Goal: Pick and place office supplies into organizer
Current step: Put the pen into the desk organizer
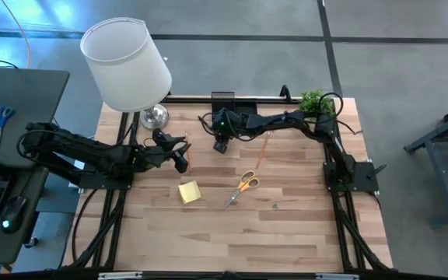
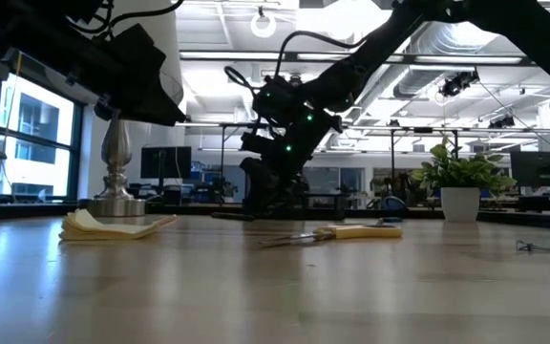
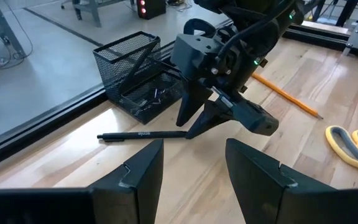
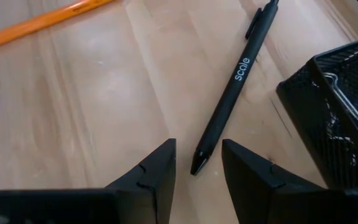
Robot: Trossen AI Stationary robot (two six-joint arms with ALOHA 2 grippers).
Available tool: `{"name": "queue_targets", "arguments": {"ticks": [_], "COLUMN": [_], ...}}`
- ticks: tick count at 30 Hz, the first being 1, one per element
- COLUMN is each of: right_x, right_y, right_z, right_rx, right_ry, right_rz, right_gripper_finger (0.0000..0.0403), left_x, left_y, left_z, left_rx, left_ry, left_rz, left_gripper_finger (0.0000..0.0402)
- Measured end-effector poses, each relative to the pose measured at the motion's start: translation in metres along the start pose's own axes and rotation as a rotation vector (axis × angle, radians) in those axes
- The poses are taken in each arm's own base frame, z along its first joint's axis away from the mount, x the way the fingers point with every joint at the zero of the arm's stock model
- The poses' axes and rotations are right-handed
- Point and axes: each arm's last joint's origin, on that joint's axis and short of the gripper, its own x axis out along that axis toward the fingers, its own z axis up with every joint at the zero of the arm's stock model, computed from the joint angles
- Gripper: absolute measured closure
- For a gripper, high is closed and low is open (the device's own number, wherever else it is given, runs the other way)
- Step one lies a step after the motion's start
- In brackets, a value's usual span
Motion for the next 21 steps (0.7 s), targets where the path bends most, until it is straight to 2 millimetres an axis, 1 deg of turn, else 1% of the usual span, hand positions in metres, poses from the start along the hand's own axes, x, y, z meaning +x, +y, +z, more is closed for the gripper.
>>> {"name": "queue_targets", "arguments": {"ticks": [14,21], "right_x": [0.0,-0.008], "right_y": [-0.003,-0.003], "right_z": [0.001,0.013], "right_rx": [0.013,0.005], "right_ry": [-0.006,0.039], "right_rz": [0.008,0.018], "right_gripper_finger": [0.0279,0.0279], "left_x": [-0.006,-0.006], "left_y": [0.004,0.004], "left_z": [0.005,0.005], "left_rx": [-0.004,0.002], "left_ry": [-0.023,-0.023], "left_rz": [-0.008,-0.008], "left_gripper_finger": [0.0238,0.0238]}}
